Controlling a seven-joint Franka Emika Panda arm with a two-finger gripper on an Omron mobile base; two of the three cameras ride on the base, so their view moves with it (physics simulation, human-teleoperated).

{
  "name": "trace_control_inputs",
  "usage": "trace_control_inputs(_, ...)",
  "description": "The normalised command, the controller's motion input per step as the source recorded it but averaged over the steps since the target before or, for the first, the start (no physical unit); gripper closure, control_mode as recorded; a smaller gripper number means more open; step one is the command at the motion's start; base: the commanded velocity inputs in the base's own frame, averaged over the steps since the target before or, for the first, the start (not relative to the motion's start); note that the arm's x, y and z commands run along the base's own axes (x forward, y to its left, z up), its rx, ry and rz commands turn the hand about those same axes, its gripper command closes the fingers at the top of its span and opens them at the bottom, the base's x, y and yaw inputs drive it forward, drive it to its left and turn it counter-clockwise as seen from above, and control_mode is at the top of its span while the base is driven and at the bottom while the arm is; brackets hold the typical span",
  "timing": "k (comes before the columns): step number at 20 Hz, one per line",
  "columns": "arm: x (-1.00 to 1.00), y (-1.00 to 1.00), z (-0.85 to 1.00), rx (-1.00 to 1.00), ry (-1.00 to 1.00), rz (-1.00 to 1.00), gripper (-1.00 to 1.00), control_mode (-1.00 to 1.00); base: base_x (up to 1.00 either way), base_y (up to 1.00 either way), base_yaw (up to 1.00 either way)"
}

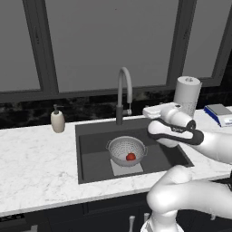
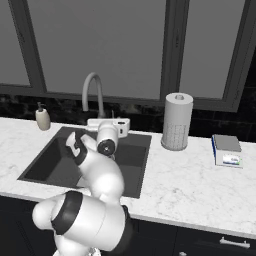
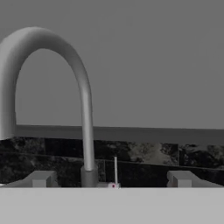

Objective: Put the colander in the sink, put the apple in the colander, and turn on the sink faucet and pour water over the colander.

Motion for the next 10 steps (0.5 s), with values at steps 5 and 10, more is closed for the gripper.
trace_control_inputs(5,0.36,0.00,-0.03,0.01,0.00,0.00,-1.00,-1.00,0.00,0.00,0.00)
trace_control_inputs(10,0.20,0.00,-0.08,0.00,0.00,0.00,-1.00,-1.00,0.00,0.00,0.00)
